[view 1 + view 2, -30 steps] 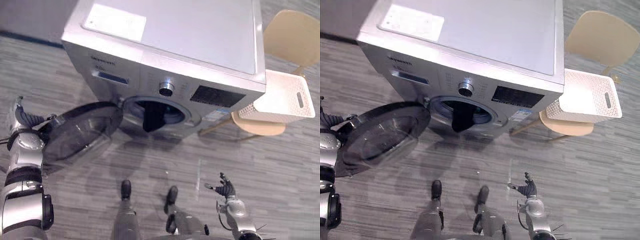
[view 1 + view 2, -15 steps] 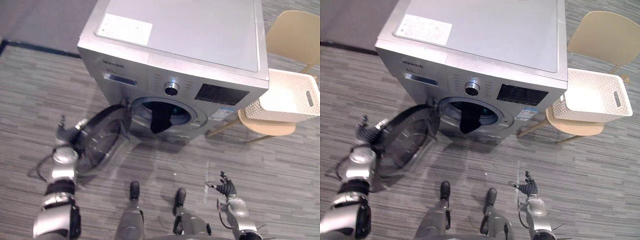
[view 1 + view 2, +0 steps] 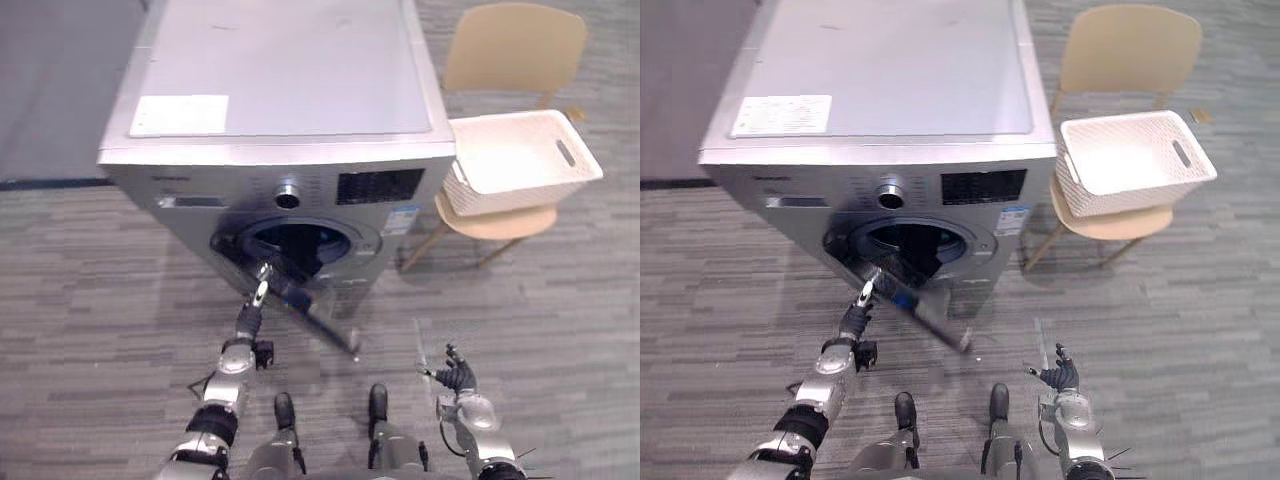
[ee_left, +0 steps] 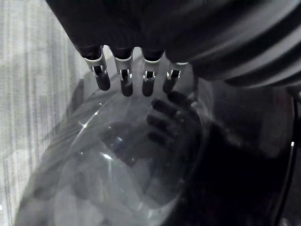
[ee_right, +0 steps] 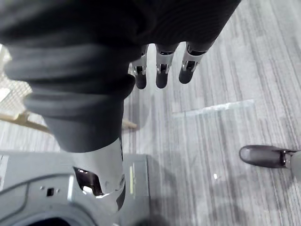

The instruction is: Pick up the laundry basket with both hands and put the clothes into the washing machine.

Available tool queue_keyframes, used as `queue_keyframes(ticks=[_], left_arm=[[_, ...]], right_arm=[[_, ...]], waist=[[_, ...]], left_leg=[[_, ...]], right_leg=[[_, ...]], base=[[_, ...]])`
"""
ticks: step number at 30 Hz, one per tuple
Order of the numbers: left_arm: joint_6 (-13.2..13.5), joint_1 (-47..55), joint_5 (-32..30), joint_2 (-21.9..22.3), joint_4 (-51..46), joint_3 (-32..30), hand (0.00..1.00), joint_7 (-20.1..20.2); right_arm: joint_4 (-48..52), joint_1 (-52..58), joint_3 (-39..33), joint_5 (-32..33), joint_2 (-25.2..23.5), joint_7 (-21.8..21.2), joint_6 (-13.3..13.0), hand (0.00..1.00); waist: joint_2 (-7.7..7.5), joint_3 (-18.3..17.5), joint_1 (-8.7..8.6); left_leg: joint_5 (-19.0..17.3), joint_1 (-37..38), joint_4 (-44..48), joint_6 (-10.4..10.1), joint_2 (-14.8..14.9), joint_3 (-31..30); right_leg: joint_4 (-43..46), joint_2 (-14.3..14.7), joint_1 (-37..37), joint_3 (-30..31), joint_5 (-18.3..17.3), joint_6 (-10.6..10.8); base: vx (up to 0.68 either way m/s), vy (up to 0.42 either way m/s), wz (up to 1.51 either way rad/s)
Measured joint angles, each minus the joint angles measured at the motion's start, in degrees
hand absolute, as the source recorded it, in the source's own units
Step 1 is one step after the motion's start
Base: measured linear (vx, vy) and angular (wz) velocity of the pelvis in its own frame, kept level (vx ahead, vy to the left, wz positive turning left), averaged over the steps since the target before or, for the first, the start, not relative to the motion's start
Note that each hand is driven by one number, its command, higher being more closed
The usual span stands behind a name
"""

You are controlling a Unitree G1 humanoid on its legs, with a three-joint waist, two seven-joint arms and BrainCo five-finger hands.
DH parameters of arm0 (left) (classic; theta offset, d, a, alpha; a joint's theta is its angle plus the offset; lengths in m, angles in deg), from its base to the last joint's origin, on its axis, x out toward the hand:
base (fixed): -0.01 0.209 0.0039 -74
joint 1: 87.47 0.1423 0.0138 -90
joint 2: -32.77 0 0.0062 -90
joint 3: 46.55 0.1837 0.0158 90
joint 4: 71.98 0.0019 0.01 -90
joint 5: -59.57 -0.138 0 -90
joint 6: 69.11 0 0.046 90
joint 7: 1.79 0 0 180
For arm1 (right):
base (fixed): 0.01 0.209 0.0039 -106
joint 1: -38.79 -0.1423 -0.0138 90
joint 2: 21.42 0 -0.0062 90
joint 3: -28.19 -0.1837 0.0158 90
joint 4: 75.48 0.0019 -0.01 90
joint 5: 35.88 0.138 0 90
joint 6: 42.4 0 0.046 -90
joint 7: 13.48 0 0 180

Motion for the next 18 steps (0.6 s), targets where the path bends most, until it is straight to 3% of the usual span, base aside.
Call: queue_keyframes(ticks=[3, 6, 10, 14, 18], left_arm=[[-1.36, -11.08, -0.25, -8.22, 6.18, -1.62, 0.0, -2.14], [-0.67, -13.44, -0.25, -9.48, 6.3, -1.82, 0.0, -2.82], [-0.69, -13.61, -0.26, -10.54, 4.45, -1.79, 0.0, -2.94], [0.03, -7.49, -2.04, -5.97, -5.44, -0.12, 0.0, -3.16], [4.52, 7.87, -3.55, 2.38, -18.16, 4.92, 0.0, -2.57]], right_arm=[[4.94, 1.33, -0.21, 0.03, 0.77, 0.75, -0.12, 0.0], [12.58, 5.42, -0.68, 0.18, 0.58, 2.14, -0.8, 0.0], [15.34, 6.02, -0.39, 0.87, -0.68, 2.55, -2.07, 0.0], [16.7, 9.14, 0.14, 0.8, -1.97, 2.73, -2.43, 0.0], [15.89, 11.74, 0.14, 0.44, -3.9, 3.32, -2.42, 0.0]], waist=[[-0.82, 1.54, -1.26], [-1.2, 1.84, 0.26], [-1.72, 2.03, 1.71], [-1.66, 2.02, 2.0], [-1.34, 1.62, 4.04]], left_leg=[[-0.12, -1.9, 1.1, 0.09, 1.15, 2.3], [-0.32, -5.52, 2.2, -0.42, 2.86, 3.49], [0.62, -6.19, 1.97, -1.61, 4.54, 3.89], [1.22, -3.42, 1.77, -1.96, 5.3, 0.94], [0.95, 0.67, 1.1, -1.7, 4.67, -4.5]], right_leg=[[-0.82, 0.56, -2.41, 2.45, 1.66, -0.3], [-0.8, 1.73, -5.94, 2.96, 2.42, -1.05], [-0.66, 3.2, -6.77, 2.13, 2.47, -1.62], [-0.54, 3.52, -2.14, -1.62, 1.57, -2.63], [0.55, 2.74, 4.99, -7.41, -2.16, -2.32]], base=[[-0.02, -0.029, -0.41], [-0.04, -0.071, -0.12], [-0.05, -0.078, -0.03], [0.03, -0.033, 0.34], [0.08, 0.034, 0.77]])
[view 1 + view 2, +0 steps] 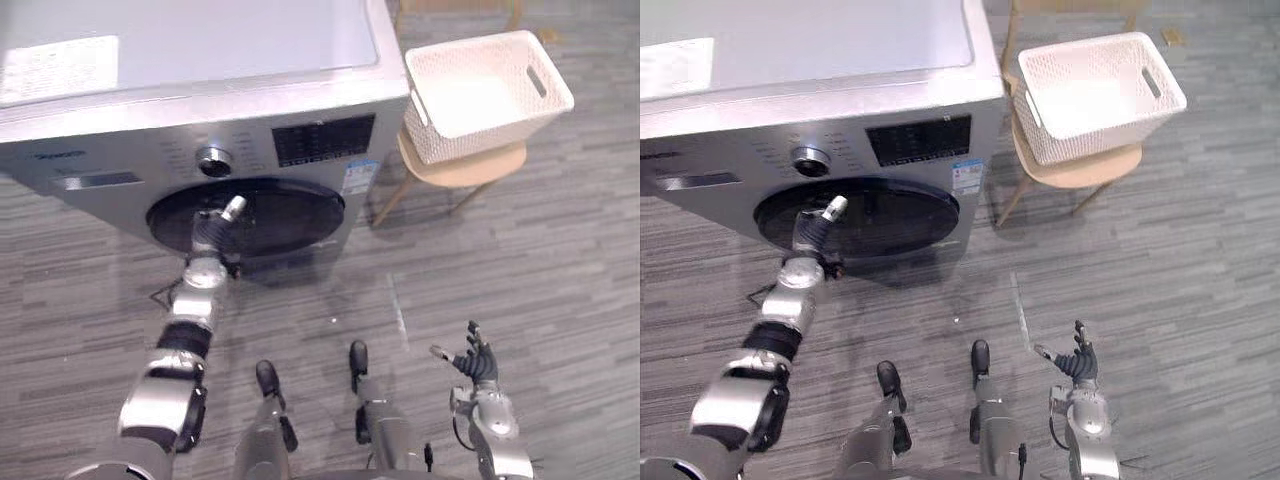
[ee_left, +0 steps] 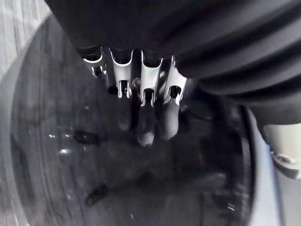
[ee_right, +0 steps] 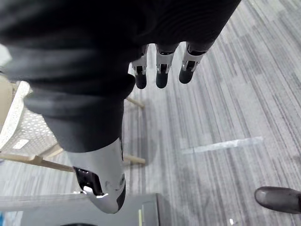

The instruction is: Pick up the laundry basket with both hands and put the clothes into the washing machine.

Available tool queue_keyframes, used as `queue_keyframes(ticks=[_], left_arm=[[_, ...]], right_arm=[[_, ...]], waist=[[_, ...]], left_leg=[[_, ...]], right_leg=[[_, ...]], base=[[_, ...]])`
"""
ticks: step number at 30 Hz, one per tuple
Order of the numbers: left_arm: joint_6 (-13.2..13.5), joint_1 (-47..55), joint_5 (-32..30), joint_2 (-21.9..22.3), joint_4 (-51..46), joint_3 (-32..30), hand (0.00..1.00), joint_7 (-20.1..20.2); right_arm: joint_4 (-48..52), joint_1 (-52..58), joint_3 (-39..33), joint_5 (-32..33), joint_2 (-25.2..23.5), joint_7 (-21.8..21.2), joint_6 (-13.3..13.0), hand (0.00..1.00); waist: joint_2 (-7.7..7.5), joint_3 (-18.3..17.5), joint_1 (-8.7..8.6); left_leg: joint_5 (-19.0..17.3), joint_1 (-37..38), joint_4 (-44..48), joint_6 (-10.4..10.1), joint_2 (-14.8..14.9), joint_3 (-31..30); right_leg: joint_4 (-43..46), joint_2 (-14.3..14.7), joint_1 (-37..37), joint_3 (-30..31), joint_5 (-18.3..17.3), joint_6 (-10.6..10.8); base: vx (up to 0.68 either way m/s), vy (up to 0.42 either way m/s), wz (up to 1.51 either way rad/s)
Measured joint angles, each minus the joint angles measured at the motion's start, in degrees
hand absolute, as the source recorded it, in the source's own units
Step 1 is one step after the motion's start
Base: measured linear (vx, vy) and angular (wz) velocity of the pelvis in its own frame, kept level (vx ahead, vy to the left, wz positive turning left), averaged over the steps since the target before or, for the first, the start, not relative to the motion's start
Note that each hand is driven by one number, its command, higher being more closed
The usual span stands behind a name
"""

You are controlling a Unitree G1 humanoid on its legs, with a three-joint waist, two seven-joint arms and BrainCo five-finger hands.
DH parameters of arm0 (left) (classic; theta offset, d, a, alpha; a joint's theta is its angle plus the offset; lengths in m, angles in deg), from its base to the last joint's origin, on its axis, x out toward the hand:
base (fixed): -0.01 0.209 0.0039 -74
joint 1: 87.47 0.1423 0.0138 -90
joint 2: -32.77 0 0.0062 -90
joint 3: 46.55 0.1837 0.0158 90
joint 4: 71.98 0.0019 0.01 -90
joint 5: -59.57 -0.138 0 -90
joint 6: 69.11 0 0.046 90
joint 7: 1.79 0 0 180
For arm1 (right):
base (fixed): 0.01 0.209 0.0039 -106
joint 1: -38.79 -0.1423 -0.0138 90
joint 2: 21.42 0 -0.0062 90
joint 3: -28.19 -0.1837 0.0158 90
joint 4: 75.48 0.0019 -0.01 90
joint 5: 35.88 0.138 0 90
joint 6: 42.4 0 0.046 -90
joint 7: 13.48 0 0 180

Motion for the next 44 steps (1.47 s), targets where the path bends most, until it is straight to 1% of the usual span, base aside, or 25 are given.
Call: queue_keyframes(ticks=[2, 4, 6, 9, 10, 14, 16, 17, 19, 20, 21, 22, 23, 25, 28, 30, 31, 32, 33, 34, 35, 36, 39, 42, 44], left_arm=[[0.41, 8.38, -0.27, 2.8, -1.11, 0.13, 0.0, 1.06], [0.01, 17.97, -0.31, 3.82, 0.32, 0.07, 0.0, 2.71], [-0.23, 22.3, -0.86, 4.03, 2.17, -0.51, 0.0, 4.01], [-0.32, 24.29, -2.56, 5.15, 6.99, -5.52, 0.0, 5.11], [-0.34, 24.47, -3.18, 5.13, 8.26, -6.54, 0.0, 5.14], [-1.52, 25.8, -5.89, 2.57, 16.81, -11.78, 0.0, 4.95], [-1.68, 27.05, -6.63, 1.81, 17.83, -12.55, 0.0, 4.96], [-1.7, 27.97, -7.48, 2.19, 17.84, -13.68, 0.0, 4.94], [-1.82, 29.43, -7.96, 2.52, 17.82, -13.53, 0.0, 4.98], [-1.84, 29.48, -7.95, 2.32, 17.47, -13.51, 0.0, 4.9], [-1.86, 29.16, -7.92, 1.99, 15.75, -13.39, 0.0, 4.82], [-1.76, 28.92, -7.77, 1.51, 14.72, -13.59, 0.0, 4.6], [-1.73, 28.38, -7.6, 1.28, 13.82, -14.07, 0.0, 4.14], [-1.7, 27.25, -6.72, 1.71, 13.4, -14.29, 0.0, 3.57], [-1.7, 24.94, -5.46, 6.25, 12.76, -14.45, 0.0, 3.33], [-1.46, 24.4, -5.42, 7.42, 12.68, -14.45, 0.0, 3.33], [-1.32, 24.35, -5.44, 7.72, 12.65, -14.47, 0.0, 3.32], [-1.23, 24.45, -5.43, 8.0, 12.08, -14.55, 0.0, 3.29], [-1.29, 24.43, -5.36, 8.42, 11.84, -15.39, 0.0, 3.23], [-1.23, 24.59, -5.31, 8.99, 11.64, -15.66, 0.0, 3.27], [-1.27, 24.86, -5.13, 9.73, 11.48, -16.27, 0.0, 3.28], [-1.39, 25.6, -5.08, 10.28, 10.98, -16.59, 0.0, 3.39], [-1.51, 27.02, -5.11, 10.82, 8.92, -16.52, 0.0, 3.91], [-1.54, 25.44, -5.17, 10.82, 7.63, -15.97, 0.0, 4.93], [-1.73, 24.98, -5.19, 10.27, 7.92, -16.03, 0.0, 4.96]], right_arm=[[-2.72, -0.93, -0.04, -0.56, -0.56, -0.02, 0.08, 0.0], [-7.44, -3.09, -0.32, -0.89, -0.32, -0.01, 0.17, 0.0], [-12.18, -4.86, -0.7, -0.89, 0.35, -0.05, 0.42, 0.0], [-18.29, -7.26, -2.48, -0.87, 0.91, -0.08, 1.61, 0.0], [-19.63, -8.05, -2.46, -0.82, 1.2, -0.13, 1.86, 0.0], [-25.45, -12.59, -2.53, -0.85, 1.08, -0.12, 2.41, 0.0], [-27.47, -13.84, -2.99, -0.84, 1.09, -0.09, 2.54, 0.0], [-28.83, -14.45, -3.74, -0.85, 1.29, -0.09, 2.62, 0.0], [-29.91, -14.19, -4.26, -0.83, 2.05, -0.09, 2.98, 0.0], [-30.08, -13.79, -4.16, -0.82, 2.33, -0.09, 3.19, 0.0], [-30.12, -13.78, -3.97, -0.82, 2.06, -0.08, 3.52, 0.0], [-30.11, -13.99, -2.89, -0.81, 1.56, -0.14, 3.51, 0.0], [-30.03, -14.44, -1.94, -0.82, 1.04, -0.19, 3.51, 0.0], [-28.52, -14.8, -1.88, -0.77, 0.11, -0.16, 3.51, 0.0], [-21.97, -11.57, -2.02, -0.28, 0.34, -0.15, 3.7, 0.0], [-20.51, -10.24, -1.93, -0.29, 0.32, -0.18, 3.85, 0.0], [-19.84, -9.74, -1.73, -0.3, 0.25, -0.18, 3.85, 0.0], [-18.95, -8.99, -1.12, -0.29, -0.11, -0.19, 3.82, 0.0], [-18.88, -9.28, -0.08, -0.3, 0.05, -0.27, 3.83, 0.0], [-18.72, -9.25, 0.02, -0.31, 0.32, -0.38, 3.76, 0.0], [-18.69, -10.4, 0.09, -0.31, 0.33, -0.9, 3.77, 0.0], [-17.66, -10.87, 0.53, -0.31, 0.32, -1.38, 3.77, 0.0], [-14.96, -10.4, 1.09, -0.31, -0.9, -1.38, 3.71, 0.0], [-13.54, -10.49, -0.1, -0.31, -0.8, -1.32, 3.48, 0.0], [-13.96, -10.37, -0.71, -0.29, -0.58, -1.38, 3.84, 0.0]], waist=[[0.38, -1.7, 1.22], [1.87, -3.3, 2.23], [3.05, -4.18, 2.43], [3.82, -4.74, 2.55], [3.93, -4.82, 2.57], [1.94, -4.85, 4.1], [1.16, -4.72, 4.1], [0.98, -4.56, 4.07], [2.11, -4.69, 3.7], [2.39, -4.86, 3.67], [2.8, -4.57, 3.62], [2.5, -3.69, 3.27], [1.81, -3.12, 2.77], [0.85, -2.54, 1.59], [1.26, -1.93, -0.4], [1.2, -1.9, -0.85], [1.18, -1.99, -0.9], [0.12, -2.28, -0.79], [1.55, -1.89, -0.71], [2.29, -1.74, -0.57], [4.27, -2.07, -0.2], [4.57, -1.88, 1.06], [4.31, -1.87, 0.96], [3.88, -2.31, 0.69], [2.83, -2.5, 1.12]], left_leg=[[0.06, 1.1, -0.18, 0.03, -0.87, -2.68], [0.28, 1.88, -0.38, 0.3, -2.17, -7.17], [0.9, 2.02, -1.23, 1.82, -3.19, -7.75], [0.02, 1.43, 2.16, 3.8, -1.4, 4.62], [0.37, 1.15, 2.81, 4.09, -1.53, 5.76], [-0.35, 1.17, 3.14, 5.09, -5.45, 3.24], [-3.65, 1.11, 6.01, 6.54, -7.63, 1.46], [-6.93, 0.42, 9.57, 7.18, -8.41, 0.75], [-9.8, 0.73, 13.3, 7.92, -8.85, -1.77], [-10.71, 0.9, 14.59, 8.57, -9.1, -3.5], [-11.45, 1.58, 15.54, 9.3, -9.03, -6.7], [-11.81, 1.49, 15.94, 9.88, -9.15, -9.05], [-11.88, 1.51, 16.12, 10.06, -9.3, -11.39], [-11.8, 1.85, 16.12, 10.6, -10.9, -16.51], [-13.23, 3.83, 17.49, 11.22, -15.72, -27.38], [-15.38, 4.88, 19.35, 10.69, -17.98, -32.86], [-16.89, 4.87, 21.03, 10.65, -18.59, -34.57], [-19.32, 4.44, 23.98, 10.12, -19.06, -35.6], [-21.67, 2.96, 28.44, 7.55, -15.45, -32.67], [-21.67, 1.41, 31.07, 6.2, -13.38, -30.19], [-20.94, -1.2, 34.66, 3.95, -10.41, -24.88], [-20.01, -1.82, 35.51, 2.89, -6.98, -16.92], [-18.26, 1.19, 31.59, 3.54, -2.09, -3.83], [-16.68, 2.58, 23.22, 3.77, 0.37, 6.82], [-13.59, 2.91, 20.41, 4.47, -1.48, 7.96]], right_leg=[[-0.01, -0.54, 2.28, -2.67, -1.16, 0.24], [0.08, -1.64, 5.95, -7.3, -2.94, 1.04], [0.88, -3.01, 8.65, -12.43, -4.56, 1.6], [3.86, -6.1, 12.1, -21.35, -7.55, 3.48], [4.69, -6.6, 12.45, -22.5, -8.11, 3.92], [5.83, -10.37, 14.35, -25.53, -9.01, 4.84], [6.43, -12.22, 16.77, -27.86, -9.36, 5.26], [10.76, -14.69, 17.39, -28.33, -10.51, 6.1], [25.46, -18.93, 14.83, -26.54, -10.78, 3.59], [33.59, -20.41, 11.59, -22.95, -8.89, -1.06], [42.73, -20.03, 6.7, -15.39, -8.67, -3.09], [46.62, -17.2, 3.77, -10.65, -13.19, -1.22], [48.14, -13.57, 1.32, -7.29, -16.82, -1.21], [45.58, -6.68, -3.84, -1.73, -20.97, -0.97], [36.71, 0.75, -9.38, 11.73, -20.33, 0.82], [33.15, 1.71, -9.82, 17.35, -18.89, 2.51], [31.62, 1.22, -9.58, 17.94, -18.17, 2.59], [28.52, -0.37, -8.15, 17.3, -16.91, 1.91], [29.1, -1.33, -6.51, 11.64, -13.56, -0.22], [28.97, -1.29, -6.09, 9.19, -14.13, -1.1], [29.43, -1.2, -5.5, 5.92, -14.75, -2.25], [29.21, -1.12, -3.66, 2.72, -15.35, -3.23], [27.19, -1.56, 2.75, -3.55, -16.1, -4.43], [25.56, -3.19, 4.16, -8.6, -16.56, -4.1], [24.09, -4.5, 4.54, -9.18, -16.9, -3.29]], base=[[0.08, 0.05, 0.84], [0.1, 0.054, 1.09], [0.05, 0.105, 1.43], [0.08, 0.135, 1.55], [0.11, 0.14, 1.13], [0.09, 0.15, 0.54], [0.13, 0.147, 0.61], [0.08, 0.151, 0.62], [0.1, 0.199, 0.73], [0.19, 0.217, 0.87], [0.23, 0.129, 1.0], [0.22, 0.092, 1.1], [0.2, 0.018, 1.22], [0.2, 0.019, 1.3], [0.26, -0.066, 1.91], [0.23, -0.179, 1.98], [0.29, -0.289, 2.11], [0.33, -0.362, 2.19], [0.35, -0.378, 2.06], [0.33, -0.354, 1.77], [0.31, -0.288, 1.27], [0.29, -0.257, 1.16], [0.23, -0.219, 1.26], [0.07, -0.062, 1.16], [0.02, 0.029, 0.58]])
